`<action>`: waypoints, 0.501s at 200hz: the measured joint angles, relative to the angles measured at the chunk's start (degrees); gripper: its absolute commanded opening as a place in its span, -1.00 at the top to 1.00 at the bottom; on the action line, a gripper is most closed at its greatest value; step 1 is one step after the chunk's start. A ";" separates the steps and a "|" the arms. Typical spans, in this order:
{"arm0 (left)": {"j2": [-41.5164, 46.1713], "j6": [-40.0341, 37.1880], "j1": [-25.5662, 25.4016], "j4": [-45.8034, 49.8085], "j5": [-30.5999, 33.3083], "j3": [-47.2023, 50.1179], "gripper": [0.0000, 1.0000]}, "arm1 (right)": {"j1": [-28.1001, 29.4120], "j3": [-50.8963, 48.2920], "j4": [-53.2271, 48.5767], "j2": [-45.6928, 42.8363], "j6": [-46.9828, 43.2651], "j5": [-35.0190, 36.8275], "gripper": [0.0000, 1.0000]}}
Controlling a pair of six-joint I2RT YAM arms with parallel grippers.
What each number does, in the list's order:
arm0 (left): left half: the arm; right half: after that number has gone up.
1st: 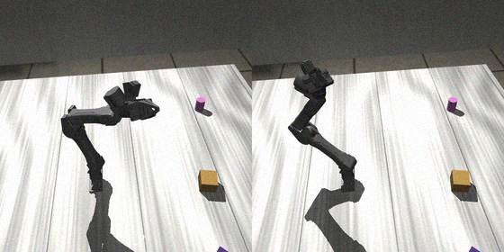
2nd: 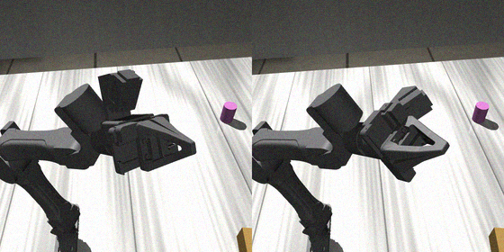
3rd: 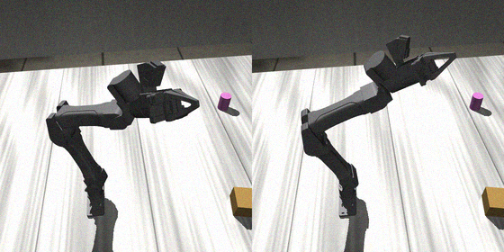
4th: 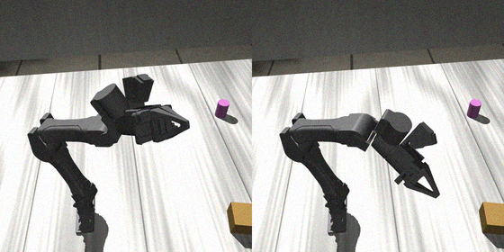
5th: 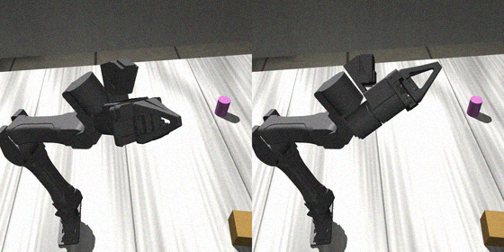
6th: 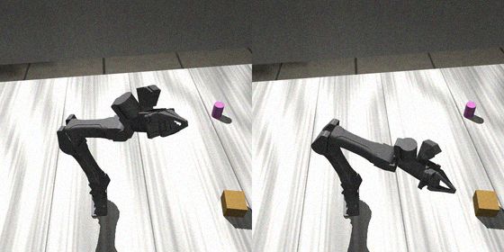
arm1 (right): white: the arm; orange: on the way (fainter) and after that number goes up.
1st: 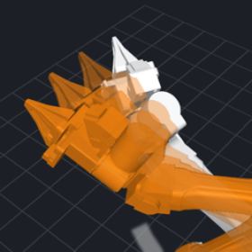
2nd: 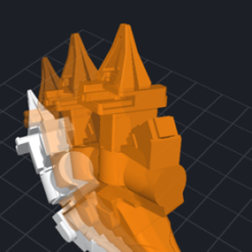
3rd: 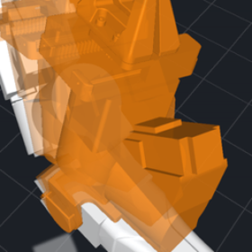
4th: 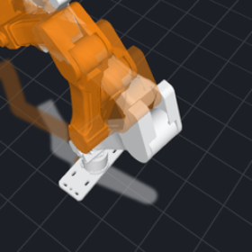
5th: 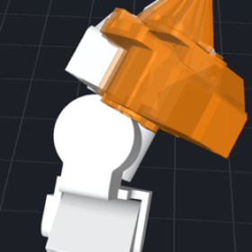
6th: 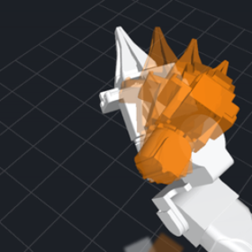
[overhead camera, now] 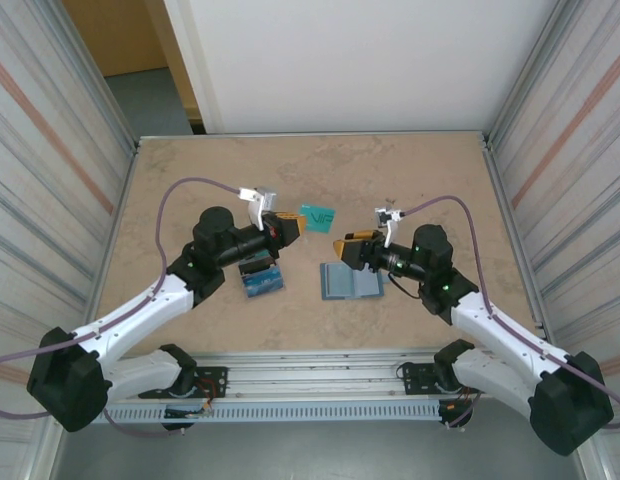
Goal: Take the credit cards out of the card holder
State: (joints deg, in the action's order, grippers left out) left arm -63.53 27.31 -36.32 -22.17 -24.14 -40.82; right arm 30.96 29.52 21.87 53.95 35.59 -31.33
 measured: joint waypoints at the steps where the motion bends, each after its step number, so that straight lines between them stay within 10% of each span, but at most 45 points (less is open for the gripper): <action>1: 0.00 0.00 0.00 -0.04 0.00 0.04 1.00 | 0.02 0.07 0.07 0.04 0.00 -0.07 -0.29; 100: 0.00 4.70 0.20 -4.02 -1.55 1.27 1.00 | 1.66 2.34 4.57 2.27 -0.02 -1.81 -0.22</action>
State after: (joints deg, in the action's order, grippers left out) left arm -63.53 32.01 -36.12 -26.20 -25.69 -39.55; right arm 32.62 31.86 26.44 56.23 35.57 -33.15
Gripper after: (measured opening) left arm 0.057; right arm 0.617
